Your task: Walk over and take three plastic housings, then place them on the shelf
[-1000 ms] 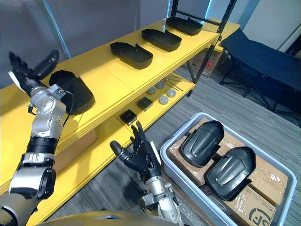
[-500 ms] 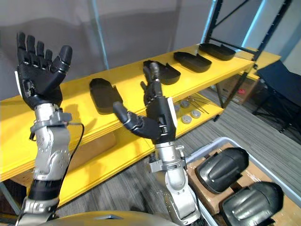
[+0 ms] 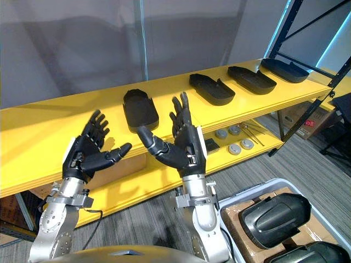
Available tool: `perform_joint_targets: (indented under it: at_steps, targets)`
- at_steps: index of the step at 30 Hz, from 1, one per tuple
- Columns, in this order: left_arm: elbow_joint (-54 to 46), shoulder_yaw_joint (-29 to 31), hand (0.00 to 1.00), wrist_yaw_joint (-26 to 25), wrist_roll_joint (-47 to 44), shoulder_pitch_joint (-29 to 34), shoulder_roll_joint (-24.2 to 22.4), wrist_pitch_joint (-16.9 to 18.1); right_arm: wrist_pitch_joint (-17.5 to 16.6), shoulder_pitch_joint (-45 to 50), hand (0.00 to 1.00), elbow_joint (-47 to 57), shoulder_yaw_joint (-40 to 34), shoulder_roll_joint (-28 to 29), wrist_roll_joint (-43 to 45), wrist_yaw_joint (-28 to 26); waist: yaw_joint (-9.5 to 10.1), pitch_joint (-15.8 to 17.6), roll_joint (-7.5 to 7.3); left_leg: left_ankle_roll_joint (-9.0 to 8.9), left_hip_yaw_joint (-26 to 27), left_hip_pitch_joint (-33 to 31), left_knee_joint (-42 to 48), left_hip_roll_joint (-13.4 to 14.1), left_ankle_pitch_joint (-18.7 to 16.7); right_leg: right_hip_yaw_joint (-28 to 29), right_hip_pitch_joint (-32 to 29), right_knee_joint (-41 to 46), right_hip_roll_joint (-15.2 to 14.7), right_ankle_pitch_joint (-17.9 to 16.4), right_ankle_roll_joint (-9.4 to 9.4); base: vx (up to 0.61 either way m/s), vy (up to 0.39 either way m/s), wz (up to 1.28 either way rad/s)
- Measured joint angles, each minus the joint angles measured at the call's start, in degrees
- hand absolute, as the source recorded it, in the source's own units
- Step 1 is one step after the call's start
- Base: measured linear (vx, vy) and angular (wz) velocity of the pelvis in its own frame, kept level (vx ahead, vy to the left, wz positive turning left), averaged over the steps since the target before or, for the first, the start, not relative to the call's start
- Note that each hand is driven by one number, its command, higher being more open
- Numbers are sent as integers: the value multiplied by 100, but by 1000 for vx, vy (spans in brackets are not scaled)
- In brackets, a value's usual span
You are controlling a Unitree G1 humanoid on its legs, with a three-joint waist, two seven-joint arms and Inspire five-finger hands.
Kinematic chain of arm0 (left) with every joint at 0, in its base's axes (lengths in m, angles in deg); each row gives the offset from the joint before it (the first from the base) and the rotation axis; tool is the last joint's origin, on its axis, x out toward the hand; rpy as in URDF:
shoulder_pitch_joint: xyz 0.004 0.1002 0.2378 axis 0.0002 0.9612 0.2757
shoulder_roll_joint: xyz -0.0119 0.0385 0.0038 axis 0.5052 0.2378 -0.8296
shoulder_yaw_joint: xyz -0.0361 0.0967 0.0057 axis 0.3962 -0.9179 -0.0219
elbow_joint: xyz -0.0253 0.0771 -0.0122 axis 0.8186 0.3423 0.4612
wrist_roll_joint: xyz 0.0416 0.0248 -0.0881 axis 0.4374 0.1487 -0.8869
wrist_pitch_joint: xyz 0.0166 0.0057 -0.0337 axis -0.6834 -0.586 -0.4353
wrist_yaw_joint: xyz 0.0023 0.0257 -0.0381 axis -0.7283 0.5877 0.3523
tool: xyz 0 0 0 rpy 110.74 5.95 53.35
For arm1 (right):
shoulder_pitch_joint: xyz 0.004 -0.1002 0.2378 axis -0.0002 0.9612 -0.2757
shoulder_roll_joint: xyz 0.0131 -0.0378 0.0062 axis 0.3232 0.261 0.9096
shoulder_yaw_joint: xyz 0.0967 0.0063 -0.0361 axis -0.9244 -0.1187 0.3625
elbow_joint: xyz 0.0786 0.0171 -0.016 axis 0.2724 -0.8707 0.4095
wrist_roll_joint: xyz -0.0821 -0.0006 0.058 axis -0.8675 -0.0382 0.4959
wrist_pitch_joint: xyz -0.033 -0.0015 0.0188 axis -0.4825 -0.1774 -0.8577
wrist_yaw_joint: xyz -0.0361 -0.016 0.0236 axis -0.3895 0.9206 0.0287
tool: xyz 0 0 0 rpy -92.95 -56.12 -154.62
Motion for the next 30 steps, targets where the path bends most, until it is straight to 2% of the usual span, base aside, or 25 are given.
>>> perform_joint_targets:
  at_steps: [7,10,19,30]
  targets:
    - [463,-498,100,11,44,-67,-126,-285,38,324,100,-30,-2,-36,-19,-22,-145,-5,8,-4,201,31,4,16,-33,204,-100,20,48,41,52,41,1,-17]
    - [863,-688,100,-21,43,-357,-122,-333,37,365,100,-183,-11,-39,-10,-20,-159,-4,1,-13,328,111,4,21,-80,359,-123,44,54,45,58,20,13,-24]
    - [1414,-818,100,-850,89,-1249,-185,-398,37,374,100,-401,12,-38,7,-26,-316,2,-16,-14,575,213,4,19,-138,614,-201,92,59,55,73,9,15,-14]
    - [1611,-655,100,-1800,88,-1428,-552,-393,36,374,100,-520,83,-30,18,-130,-314,11,-57,-13,610,227,4,19,-150,648,-210,101,64,63,83,4,2,-1]
